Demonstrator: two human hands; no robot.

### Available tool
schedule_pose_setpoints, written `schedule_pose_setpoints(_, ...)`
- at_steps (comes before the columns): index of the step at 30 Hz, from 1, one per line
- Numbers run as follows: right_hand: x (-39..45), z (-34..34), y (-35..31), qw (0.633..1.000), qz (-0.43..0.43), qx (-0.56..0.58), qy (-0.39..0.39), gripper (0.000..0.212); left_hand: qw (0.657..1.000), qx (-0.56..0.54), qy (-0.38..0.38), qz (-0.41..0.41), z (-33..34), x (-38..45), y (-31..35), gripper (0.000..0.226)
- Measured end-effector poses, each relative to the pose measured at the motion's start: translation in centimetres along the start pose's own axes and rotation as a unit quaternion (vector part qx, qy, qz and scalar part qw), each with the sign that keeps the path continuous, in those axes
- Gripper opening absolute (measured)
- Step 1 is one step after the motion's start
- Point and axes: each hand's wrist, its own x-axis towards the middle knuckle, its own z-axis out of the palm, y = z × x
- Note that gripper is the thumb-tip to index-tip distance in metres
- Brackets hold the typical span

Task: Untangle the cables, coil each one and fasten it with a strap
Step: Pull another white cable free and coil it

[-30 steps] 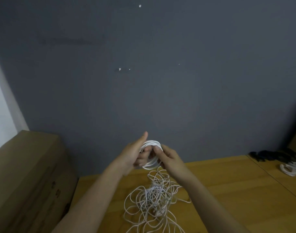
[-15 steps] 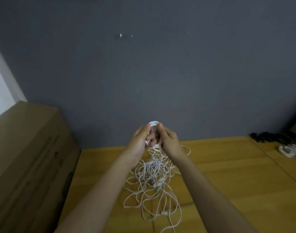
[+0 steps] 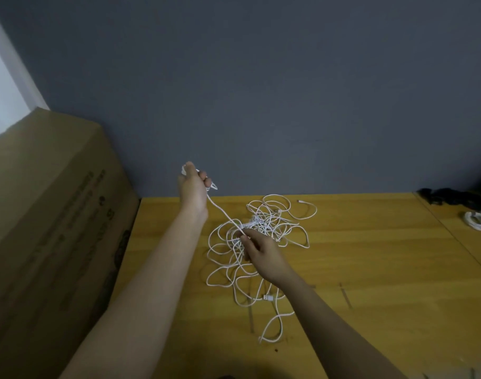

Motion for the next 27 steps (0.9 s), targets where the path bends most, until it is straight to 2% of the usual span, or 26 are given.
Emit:
schedule_pose_setpoints(3,-0.6,0.4,-0.2,0.996,-0.038,-0.078,-0.003,0.031,0.990,0.116,-0.041,0.071,-0.6,-0.1,-1.4,0.023)
schedule_pose_setpoints(5,-1.2,0.5,-0.5,0.991,-0.077,-0.109,0.014,0.032,0.958,0.237,-0.090,0.132,-0.9,-0.3,-2.3,0.024)
schedule_pose_setpoints(6,-1.4,0.6,-0.8,0.987,-0.105,-0.118,0.029,0.030,0.927,0.318,-0.114,0.163,-1.2,-0.5,-2.7,0.024)
schedule_pose_setpoints(8,-1.8,0.4,-1.3,0.971,-0.169,-0.152,0.075,0.024,0.838,0.470,-0.170,0.220,-2.2,-1.0,-3.6,0.025)
schedule_pose_setpoints(10,-1.7,-0.5,-1.0,0.947,-0.220,-0.185,0.144,0.017,0.764,0.549,-0.250,0.229,-3.3,-1.7,-4.5,0.030)
schedule_pose_setpoints(12,-1.2,-2.2,-0.4,0.948,-0.200,-0.162,0.187,0.017,0.719,0.586,-0.322,0.190,-4.4,-2.5,-5.3,0.036)
schedule_pose_setpoints(14,-0.8,-4.0,0.5,0.965,-0.146,-0.130,0.176,0.016,0.692,0.596,-0.379,0.151,-5.2,-3.7,-5.8,0.049)
schedule_pose_setpoints(15,-0.5,-4.7,1.1,0.972,-0.120,-0.122,0.162,0.013,0.697,0.582,-0.400,0.125,-5.3,-4.4,-6.0,0.058)
schedule_pose_setpoints(17,0.0,-5.9,2.3,0.979,-0.072,-0.137,0.132,0.007,0.741,0.512,-0.430,0.056,-5.1,-5.2,-5.9,0.076)
schedule_pose_setpoints(18,0.2,-6.2,3.0,0.977,-0.050,-0.172,0.115,0.011,0.766,0.465,-0.444,0.026,-5.0,-5.3,-5.7,0.078)
schedule_pose_setpoints(21,0.2,-6.6,5.0,0.970,0.037,-0.238,0.046,0.022,0.826,0.331,-0.456,-0.014,-4.4,-4.9,-4.2,0.048)
schedule_pose_setpoints(24,0.2,-6.1,5.6,0.967,0.073,-0.243,-0.014,0.020,0.868,0.265,-0.421,0.002,-3.2,-4.5,-2.9,0.042)
schedule_pose_setpoints(26,1.6,-6.8,4.0,0.959,0.065,-0.274,-0.012,0.018,0.882,0.269,-0.387,0.023,-1.9,-4.5,-2.4,0.042)
schedule_pose_setpoints(27,2.7,-7.6,2.5,0.967,0.058,-0.248,0.025,0.018,0.895,0.265,-0.359,0.032,-1.2,-4.4,-2.2,0.042)
